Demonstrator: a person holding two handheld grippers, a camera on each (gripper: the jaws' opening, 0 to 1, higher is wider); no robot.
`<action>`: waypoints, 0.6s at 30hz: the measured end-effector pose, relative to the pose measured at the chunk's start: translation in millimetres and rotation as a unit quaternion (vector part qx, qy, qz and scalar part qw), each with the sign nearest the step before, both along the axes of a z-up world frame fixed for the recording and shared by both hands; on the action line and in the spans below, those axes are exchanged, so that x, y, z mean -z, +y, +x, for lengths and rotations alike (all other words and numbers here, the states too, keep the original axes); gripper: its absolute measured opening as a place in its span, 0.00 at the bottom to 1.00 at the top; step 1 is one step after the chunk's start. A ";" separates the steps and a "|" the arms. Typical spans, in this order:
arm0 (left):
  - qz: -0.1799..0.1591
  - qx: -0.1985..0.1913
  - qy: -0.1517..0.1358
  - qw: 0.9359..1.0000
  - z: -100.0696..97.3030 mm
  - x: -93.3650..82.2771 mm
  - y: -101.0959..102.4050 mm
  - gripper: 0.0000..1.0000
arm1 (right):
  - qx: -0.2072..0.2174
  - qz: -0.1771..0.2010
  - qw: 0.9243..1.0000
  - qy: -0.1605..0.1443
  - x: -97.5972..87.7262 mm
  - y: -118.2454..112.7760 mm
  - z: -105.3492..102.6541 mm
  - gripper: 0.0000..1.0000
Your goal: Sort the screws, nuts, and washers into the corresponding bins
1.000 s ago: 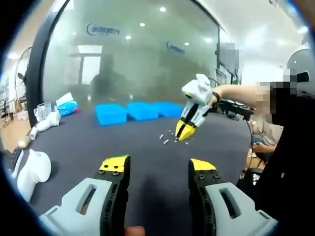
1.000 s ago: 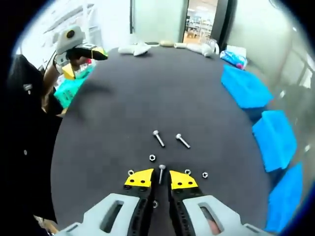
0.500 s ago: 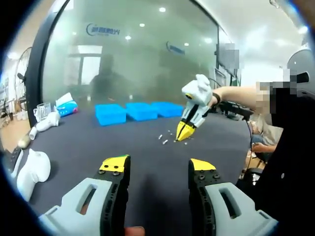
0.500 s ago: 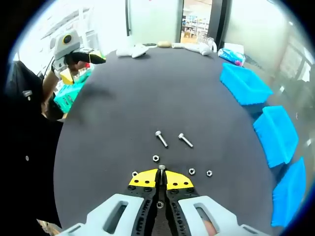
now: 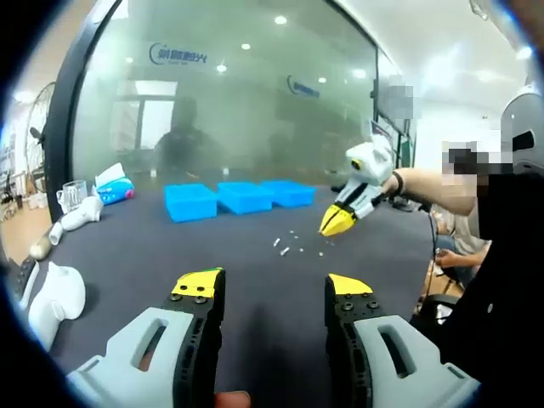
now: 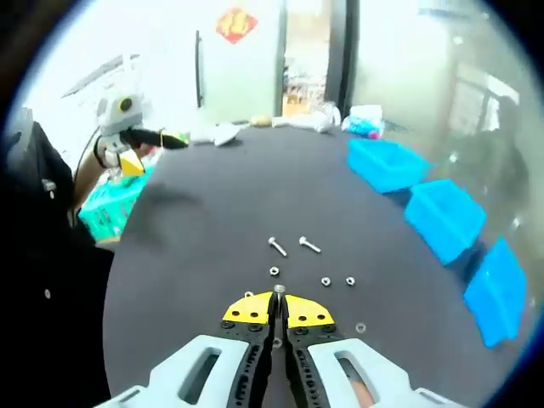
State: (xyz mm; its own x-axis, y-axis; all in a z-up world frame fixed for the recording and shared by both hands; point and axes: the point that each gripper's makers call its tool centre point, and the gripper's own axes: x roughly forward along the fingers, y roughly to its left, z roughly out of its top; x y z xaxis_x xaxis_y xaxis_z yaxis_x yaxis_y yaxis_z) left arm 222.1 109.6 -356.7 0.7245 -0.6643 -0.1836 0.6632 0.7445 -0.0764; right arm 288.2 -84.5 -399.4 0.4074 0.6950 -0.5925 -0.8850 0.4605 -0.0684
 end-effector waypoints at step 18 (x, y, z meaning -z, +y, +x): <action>-0.001 -0.006 -0.019 1.000 2.4 -16.5 -4.0 0.46 | 0.153 0.157 0.967 -0.126 -47.3 -68.6 -34.2 0.01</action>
